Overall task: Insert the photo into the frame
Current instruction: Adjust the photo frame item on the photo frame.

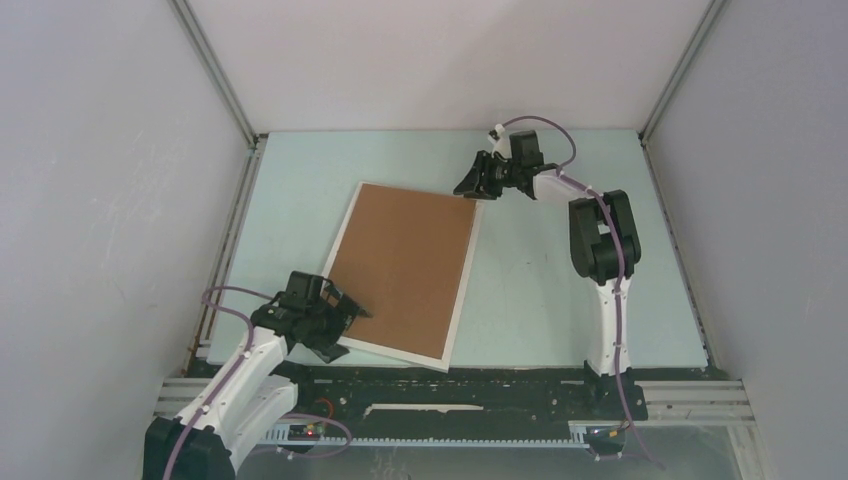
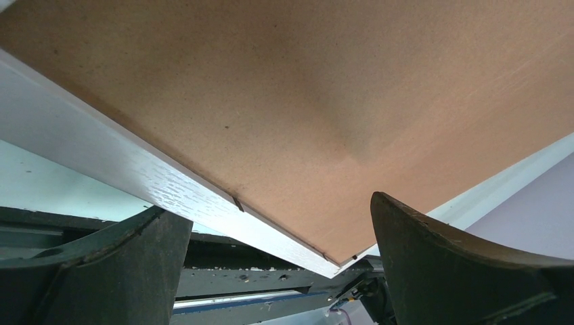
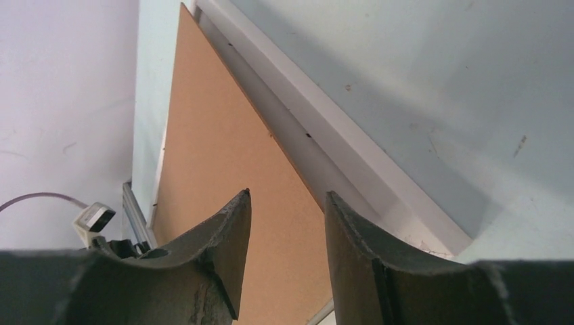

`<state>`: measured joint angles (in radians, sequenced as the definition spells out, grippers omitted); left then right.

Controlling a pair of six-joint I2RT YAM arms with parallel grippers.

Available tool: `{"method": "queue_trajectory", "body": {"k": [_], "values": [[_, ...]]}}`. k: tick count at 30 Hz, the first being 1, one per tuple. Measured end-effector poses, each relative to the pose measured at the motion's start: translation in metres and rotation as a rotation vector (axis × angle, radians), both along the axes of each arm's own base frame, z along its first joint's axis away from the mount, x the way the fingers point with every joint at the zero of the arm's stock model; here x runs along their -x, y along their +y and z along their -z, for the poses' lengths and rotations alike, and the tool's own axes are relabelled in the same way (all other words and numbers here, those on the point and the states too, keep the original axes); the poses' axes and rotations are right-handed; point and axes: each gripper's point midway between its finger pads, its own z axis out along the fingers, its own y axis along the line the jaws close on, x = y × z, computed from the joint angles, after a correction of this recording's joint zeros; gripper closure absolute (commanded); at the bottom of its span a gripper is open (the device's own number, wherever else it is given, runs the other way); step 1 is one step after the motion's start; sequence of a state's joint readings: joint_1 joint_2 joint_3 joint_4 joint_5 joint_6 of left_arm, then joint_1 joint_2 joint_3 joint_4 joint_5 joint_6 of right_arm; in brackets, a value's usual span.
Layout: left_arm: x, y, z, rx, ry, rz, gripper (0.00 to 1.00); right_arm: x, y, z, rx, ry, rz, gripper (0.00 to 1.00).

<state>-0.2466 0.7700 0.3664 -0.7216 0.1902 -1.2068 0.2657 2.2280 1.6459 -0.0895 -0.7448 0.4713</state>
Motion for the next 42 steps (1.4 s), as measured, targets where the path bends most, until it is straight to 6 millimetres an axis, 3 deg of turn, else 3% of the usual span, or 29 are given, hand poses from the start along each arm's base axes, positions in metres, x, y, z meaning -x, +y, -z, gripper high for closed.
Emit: {"method": "queue_trajectory", "body": {"k": [9,16,22,27,30,32,33,38,42], "values": [[0.000,0.000,0.000,0.000,-0.001,0.000,0.00,-0.001,-0.002,0.032,0.196,0.095,0.050,0.38],[0.000,0.000,0.000,0.000,-0.001,0.001,0.00,-0.001,0.007,0.031,0.281,0.089,0.014,0.39],[0.000,0.000,0.000,0.000,0.002,0.001,0.00,0.004,0.008,0.032,0.270,0.070,-0.011,0.41],[0.002,0.000,0.002,-0.003,0.015,0.001,0.00,0.010,0.009,0.021,0.213,0.009,0.008,0.39],[-0.006,-0.004,-0.002,0.013,-0.019,0.007,0.00,0.044,0.025,0.010,0.150,0.109,-0.054,0.30],[-0.012,-0.005,-0.003,0.017,-0.043,0.007,0.00,0.059,0.034,0.015,0.200,0.148,-0.073,0.27],[-0.016,-0.006,-0.005,0.022,-0.062,0.007,0.00,0.063,0.036,0.027,0.312,0.150,-0.077,0.27],[-0.017,-0.006,-0.006,0.021,-0.068,0.005,0.00,0.057,0.017,0.030,0.409,0.128,-0.051,0.24],[-0.017,-0.006,-0.006,0.022,-0.069,0.005,0.00,0.052,0.011,0.011,0.384,0.096,-0.042,0.23]]}}
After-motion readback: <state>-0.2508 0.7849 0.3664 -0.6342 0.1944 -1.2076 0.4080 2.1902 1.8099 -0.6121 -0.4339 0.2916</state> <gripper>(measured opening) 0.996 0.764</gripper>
